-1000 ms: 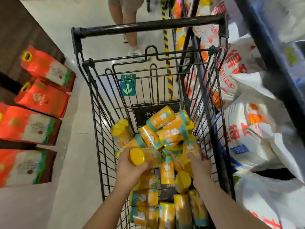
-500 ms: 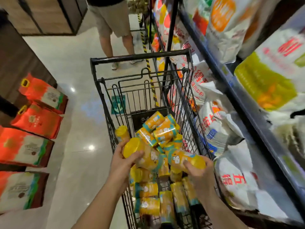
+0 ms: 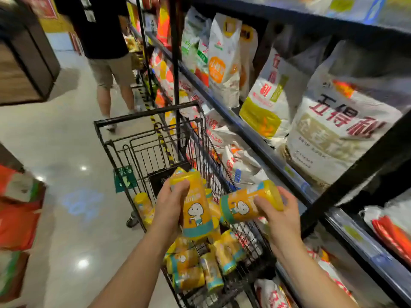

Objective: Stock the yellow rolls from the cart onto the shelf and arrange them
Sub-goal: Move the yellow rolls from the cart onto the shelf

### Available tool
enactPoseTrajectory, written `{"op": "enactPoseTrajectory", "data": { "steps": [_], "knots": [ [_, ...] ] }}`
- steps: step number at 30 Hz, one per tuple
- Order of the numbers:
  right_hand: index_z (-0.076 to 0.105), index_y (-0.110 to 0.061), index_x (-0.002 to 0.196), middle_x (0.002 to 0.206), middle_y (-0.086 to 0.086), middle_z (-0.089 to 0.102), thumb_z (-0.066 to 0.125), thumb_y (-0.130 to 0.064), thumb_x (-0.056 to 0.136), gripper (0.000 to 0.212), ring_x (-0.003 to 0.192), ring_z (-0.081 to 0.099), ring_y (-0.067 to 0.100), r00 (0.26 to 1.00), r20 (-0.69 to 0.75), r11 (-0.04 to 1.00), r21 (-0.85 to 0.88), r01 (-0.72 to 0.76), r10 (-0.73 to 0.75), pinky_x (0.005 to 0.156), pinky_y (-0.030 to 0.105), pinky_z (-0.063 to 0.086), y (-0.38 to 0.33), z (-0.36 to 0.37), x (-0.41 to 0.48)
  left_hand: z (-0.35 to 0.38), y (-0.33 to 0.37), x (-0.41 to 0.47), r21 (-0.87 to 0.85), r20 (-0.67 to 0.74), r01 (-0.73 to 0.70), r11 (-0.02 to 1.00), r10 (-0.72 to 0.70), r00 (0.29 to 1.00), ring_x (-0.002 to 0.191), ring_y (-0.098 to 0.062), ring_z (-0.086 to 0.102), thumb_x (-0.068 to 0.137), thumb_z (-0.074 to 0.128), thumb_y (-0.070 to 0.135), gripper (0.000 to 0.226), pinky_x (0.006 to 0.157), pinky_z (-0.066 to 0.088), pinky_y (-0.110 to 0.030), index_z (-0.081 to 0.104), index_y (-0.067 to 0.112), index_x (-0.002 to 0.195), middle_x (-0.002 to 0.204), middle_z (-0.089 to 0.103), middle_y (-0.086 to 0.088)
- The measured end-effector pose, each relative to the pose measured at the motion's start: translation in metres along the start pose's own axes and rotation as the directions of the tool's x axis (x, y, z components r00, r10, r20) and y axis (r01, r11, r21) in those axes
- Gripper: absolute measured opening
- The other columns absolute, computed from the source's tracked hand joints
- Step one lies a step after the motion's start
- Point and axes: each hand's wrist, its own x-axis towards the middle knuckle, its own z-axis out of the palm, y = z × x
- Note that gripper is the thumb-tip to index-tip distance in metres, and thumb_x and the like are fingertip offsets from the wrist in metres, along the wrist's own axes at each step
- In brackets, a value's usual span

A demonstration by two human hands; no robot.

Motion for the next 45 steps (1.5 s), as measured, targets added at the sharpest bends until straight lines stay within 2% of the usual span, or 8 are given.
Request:
{"op": "enactPoseTrajectory", "data": {
  "steps": [4, 6, 12, 16, 20, 27, 35, 45],
  "knots": [
    [0.058, -0.012, 0.119, 0.101, 0.012, 0.069, 0.076, -0.003, 0.079, 0.045, 0.074, 0.069, 0.014, 1.0, -0.005, 0.989, 0.145, 0.003, -0.002, 0.067, 0.032, 0.054, -0.036, -0.019, -0.019, 0.029, 0.015, -0.027, 0.042, 0.098, 0.041, 0.998, -0.045, 0.994, 0.088, -0.039, 0.068, 0.085, 0.063, 0.038, 0.046, 0.081, 0.055, -0.057, 0.054, 0.005, 0.116, 0.107, 0.064, -0.03],
    [0.061, -0.013, 0.113, 0.099, 0.012, 0.071, 0.073, -0.005, 0.08, 0.036, 0.075, 0.071, 0.016, 1.0, 0.011, 0.98, 0.198, -0.005, 0.003, 0.065, 0.033, 0.055, -0.053, -0.029, -0.03, 0.042, 0.021, -0.036, 0.036, 0.132, 0.039, 0.999, -0.043, 0.99, 0.088, -0.039, 0.067, 0.09, 0.059, 0.036, 0.041, 0.083, 0.054, -0.06, 0.055, 0.005, 0.115, 0.111, 0.063, -0.032],
    [0.058, -0.017, 0.112, 0.091, 0.002, 0.071, 0.07, -0.006, 0.078, 0.038, 0.073, 0.071, 0.011, 0.993, -0.042, 0.961, 0.249, 0.12, -0.114, 0.058, 0.024, 0.055, -0.098, -0.068, -0.059, 0.09, 0.036, -0.063, 0.048, 0.307, 0.06, 0.997, -0.072, 0.949, 0.088, -0.038, 0.065, 0.062, 0.069, 0.051, 0.081, 0.084, 0.051, -0.066, 0.054, 0.003, 0.125, 0.116, 0.059, -0.034],
    [0.059, -0.018, 0.11, 0.095, 0.007, 0.07, 0.067, -0.014, 0.086, 0.026, 0.08, 0.07, 0.016, 0.99, -0.077, 0.961, 0.242, 0.13, -0.115, 0.069, 0.033, 0.057, -0.12, -0.097, -0.075, 0.126, 0.038, -0.084, 0.057, 0.418, 0.077, 0.995, -0.094, 0.903, 0.081, -0.034, 0.066, 0.08, 0.07, 0.041, 0.062, 0.079, 0.055, -0.056, 0.053, 0.005, 0.127, 0.099, 0.061, -0.024],
    [0.056, -0.021, 0.119, 0.106, 0.009, 0.071, 0.065, -0.019, 0.089, 0.031, 0.091, 0.07, 0.022, 0.983, -0.129, 0.967, 0.199, 0.158, -0.134, 0.07, 0.034, 0.057, -0.139, -0.131, -0.092, 0.163, 0.04, -0.114, 0.085, 0.535, 0.023, 0.996, -0.065, 0.842, 0.071, -0.026, 0.071, 0.065, 0.075, 0.037, 0.063, 0.068, 0.061, -0.044, 0.058, 0.009, 0.118, 0.088, 0.071, -0.013],
    [0.054, -0.019, 0.123, 0.106, 0.009, 0.073, 0.065, -0.012, 0.089, 0.036, 0.087, 0.073, 0.02, 0.954, -0.224, 0.952, 0.188, 0.242, -0.198, 0.064, 0.03, 0.058, -0.172, -0.206, -0.137, 0.22, 0.03, -0.184, 0.16, 0.646, -0.109, 0.981, -0.021, 0.763, 0.084, -0.035, 0.073, 0.059, 0.081, 0.03, 0.072, 0.069, 0.061, -0.047, 0.055, 0.005, 0.121, 0.103, 0.072, -0.021],
    [0.05, -0.02, 0.127, 0.111, 0.011, 0.07, 0.084, -0.031, 0.055, 0.08, 0.09, 0.073, 0.02, 0.914, -0.279, 0.932, 0.128, 0.338, -0.293, 0.068, 0.036, 0.06, -0.212, -0.301, -0.206, 0.278, 0.019, -0.288, 0.168, 0.765, -0.231, 0.958, 0.021, 0.644, 0.084, -0.03, 0.075, 0.059, 0.08, 0.037, 0.067, 0.076, 0.06, -0.052, 0.055, 0.014, 0.117, 0.097, 0.075, -0.011],
    [0.051, -0.027, 0.123, 0.094, -0.001, 0.074, 0.071, -0.021, 0.062, 0.064, 0.08, 0.073, 0.012, 0.86, -0.296, 0.888, 0.073, 0.455, -0.416, 0.059, 0.024, 0.055, -0.249, -0.405, -0.28, 0.332, 0.002, -0.405, 0.056, 0.837, -0.416, 0.908, 0.184, 0.516, 0.085, -0.026, 0.074, 0.059, 0.084, 0.037, 0.052, 0.072, 0.06, -0.04, 0.064, 0.019, 0.103, 0.091, 0.075, -0.006]
  ]
}}
